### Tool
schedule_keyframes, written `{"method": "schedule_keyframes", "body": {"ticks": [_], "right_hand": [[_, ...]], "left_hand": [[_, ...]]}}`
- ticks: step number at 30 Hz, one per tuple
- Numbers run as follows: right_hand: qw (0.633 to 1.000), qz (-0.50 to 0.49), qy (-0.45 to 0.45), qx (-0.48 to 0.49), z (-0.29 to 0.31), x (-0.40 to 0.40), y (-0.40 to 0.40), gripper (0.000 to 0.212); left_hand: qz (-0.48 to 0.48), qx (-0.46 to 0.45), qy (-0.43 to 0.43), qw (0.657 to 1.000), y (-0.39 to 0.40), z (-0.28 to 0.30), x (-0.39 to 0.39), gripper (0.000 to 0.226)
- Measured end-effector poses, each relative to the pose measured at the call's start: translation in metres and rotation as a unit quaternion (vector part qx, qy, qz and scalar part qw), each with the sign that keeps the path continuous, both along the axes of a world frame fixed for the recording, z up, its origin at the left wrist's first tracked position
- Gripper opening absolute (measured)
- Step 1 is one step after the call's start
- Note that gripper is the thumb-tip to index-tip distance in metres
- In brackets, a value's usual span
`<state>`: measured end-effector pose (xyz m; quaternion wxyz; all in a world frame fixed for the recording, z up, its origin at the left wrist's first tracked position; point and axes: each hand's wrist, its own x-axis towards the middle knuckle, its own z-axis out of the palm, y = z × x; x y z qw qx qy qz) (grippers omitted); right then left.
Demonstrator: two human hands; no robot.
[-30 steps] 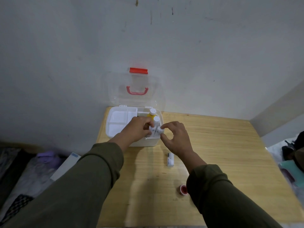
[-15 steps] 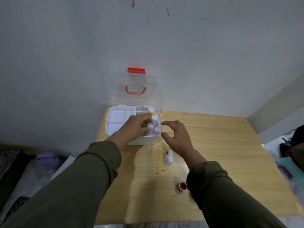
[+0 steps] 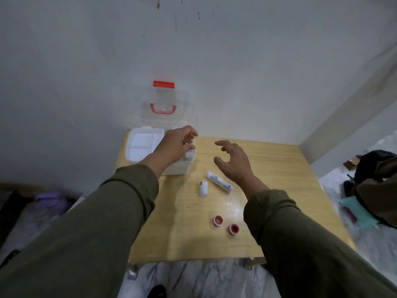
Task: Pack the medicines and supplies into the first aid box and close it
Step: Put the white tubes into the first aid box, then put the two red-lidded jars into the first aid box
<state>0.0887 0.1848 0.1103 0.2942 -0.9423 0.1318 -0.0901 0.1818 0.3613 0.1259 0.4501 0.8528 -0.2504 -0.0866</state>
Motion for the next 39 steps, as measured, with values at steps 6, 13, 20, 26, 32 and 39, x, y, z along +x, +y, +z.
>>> {"method": "schedule_keyframes", "body": {"ticks": [6,13,20,26,32,39], "right_hand": [[0.999,0.015,0.035,0.000,-0.008,-0.043,-0.024,0.046],[0.992,0.063,0.106,0.006,-0.050,-0.109,-0.046,0.054],[0.983,0.093,0.154,0.030,-0.092,-0.147,-0.055,0.052],[0.980,0.125,0.154,0.004,-0.105,-0.155,-0.060,0.049],[0.982,0.139,0.126,-0.006,-0.115,-0.152,-0.058,0.035],[0.986,0.133,0.099,0.001,-0.086,-0.124,-0.052,0.032]], "left_hand": [[-0.018,0.014,0.014,1.000,-0.023,-0.005,-0.045,0.030],[-0.011,0.107,0.075,0.991,-0.032,-0.047,-0.111,0.044],[-0.016,0.188,0.101,0.977,-0.047,-0.091,-0.164,0.065],[-0.006,0.215,0.063,0.974,-0.058,-0.113,-0.178,0.055],[0.023,0.206,0.072,0.976,-0.059,-0.122,-0.181,0.043],[0.057,0.195,0.060,0.977,-0.039,-0.092,-0.169,0.043]]}}
